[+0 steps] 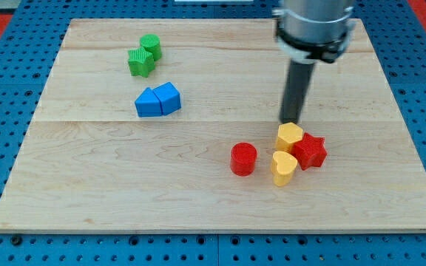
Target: Move the red star diagonally bottom right to the blue cube
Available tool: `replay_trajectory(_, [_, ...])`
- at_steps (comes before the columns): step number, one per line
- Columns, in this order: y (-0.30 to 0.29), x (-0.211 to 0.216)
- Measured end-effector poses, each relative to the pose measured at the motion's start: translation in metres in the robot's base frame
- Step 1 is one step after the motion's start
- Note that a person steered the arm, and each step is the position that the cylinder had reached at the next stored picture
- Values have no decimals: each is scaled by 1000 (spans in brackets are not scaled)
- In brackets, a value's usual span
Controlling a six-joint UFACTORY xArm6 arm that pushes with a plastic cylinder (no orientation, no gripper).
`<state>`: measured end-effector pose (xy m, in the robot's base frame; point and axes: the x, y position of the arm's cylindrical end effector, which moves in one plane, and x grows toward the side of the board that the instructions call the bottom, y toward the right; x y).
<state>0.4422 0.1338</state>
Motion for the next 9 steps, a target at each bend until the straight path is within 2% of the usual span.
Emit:
replay_trajectory(1, [-2, 37])
replay_trajectory(2, [-29, 49])
replay_trajectory(3, [12, 20])
replay_trajectory(4, [61, 27])
replay_trajectory(5, [71, 89])
replay_trajectory(8, [-6, 109])
replay_trajectory(9, [-38, 57])
